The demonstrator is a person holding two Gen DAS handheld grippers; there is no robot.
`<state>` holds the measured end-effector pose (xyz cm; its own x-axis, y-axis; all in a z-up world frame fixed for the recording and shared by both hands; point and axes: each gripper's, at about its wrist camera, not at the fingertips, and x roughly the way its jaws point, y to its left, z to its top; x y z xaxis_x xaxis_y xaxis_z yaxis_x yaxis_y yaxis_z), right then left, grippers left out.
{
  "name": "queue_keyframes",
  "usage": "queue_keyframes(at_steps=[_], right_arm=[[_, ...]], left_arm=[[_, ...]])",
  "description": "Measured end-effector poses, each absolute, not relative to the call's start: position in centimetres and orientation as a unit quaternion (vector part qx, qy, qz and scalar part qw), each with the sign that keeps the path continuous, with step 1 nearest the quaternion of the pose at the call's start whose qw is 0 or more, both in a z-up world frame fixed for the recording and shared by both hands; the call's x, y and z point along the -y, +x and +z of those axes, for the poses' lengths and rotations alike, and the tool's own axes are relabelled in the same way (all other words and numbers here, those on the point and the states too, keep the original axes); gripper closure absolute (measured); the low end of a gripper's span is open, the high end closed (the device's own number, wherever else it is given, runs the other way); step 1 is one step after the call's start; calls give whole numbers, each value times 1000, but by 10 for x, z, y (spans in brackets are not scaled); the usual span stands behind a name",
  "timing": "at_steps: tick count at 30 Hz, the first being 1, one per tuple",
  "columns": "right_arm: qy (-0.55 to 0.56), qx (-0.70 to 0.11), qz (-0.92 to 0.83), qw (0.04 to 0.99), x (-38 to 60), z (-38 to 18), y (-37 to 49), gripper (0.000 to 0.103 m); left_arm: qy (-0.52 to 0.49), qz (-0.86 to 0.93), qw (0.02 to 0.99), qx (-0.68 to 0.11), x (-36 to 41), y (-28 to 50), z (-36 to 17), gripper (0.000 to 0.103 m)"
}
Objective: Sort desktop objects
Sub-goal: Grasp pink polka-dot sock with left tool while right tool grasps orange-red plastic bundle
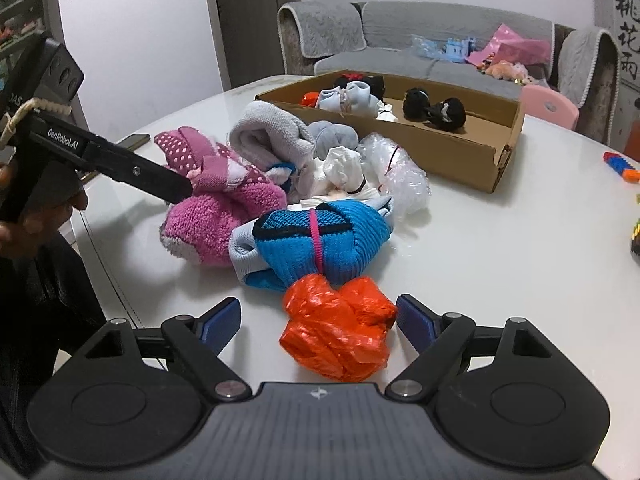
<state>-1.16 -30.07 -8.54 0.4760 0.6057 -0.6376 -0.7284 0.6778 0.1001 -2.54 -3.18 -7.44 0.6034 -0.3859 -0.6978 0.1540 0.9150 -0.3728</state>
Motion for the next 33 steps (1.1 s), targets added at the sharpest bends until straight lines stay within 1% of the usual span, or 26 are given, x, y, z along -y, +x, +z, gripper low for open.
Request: queue_keyframes(at_steps=[14,20,23,26,28,30,31,32,33], right_arm=[[-96,-331,392,853,297,-84,-12,18],[-99,-331,392,853,293,-84,-12,17],[-97,-332,393,852,292,-84,-12,16],[-95,-333,398,850,291,-84,-13,16],[-93,-334,397,850,291,-83,-12,17],[-85,-335,395,851,293,-82,-10,24],[-76,-337,395,851,296,-81,-9,32],[-68,-339,394,851,298,-81,-7,44],[-58,-342,392,852,301,-80,-4,50]], left_arm=[[-255,-182,848,-428,23,-18,-85,0],[-328,-170,824,-430,20,-10,-91,0],[-329,-148,827,-431,24,-5,-89,0],[-305,-124,838,-434,32,-2,-84,1],[-277,-114,847,-439,39,0,-82,4],[-245,-105,855,-445,47,2,-78,8],[-241,-105,855,-446,47,1,-78,9],[-238,-104,856,-448,47,1,-79,10],[-238,-104,856,-448,47,1,-79,13]])
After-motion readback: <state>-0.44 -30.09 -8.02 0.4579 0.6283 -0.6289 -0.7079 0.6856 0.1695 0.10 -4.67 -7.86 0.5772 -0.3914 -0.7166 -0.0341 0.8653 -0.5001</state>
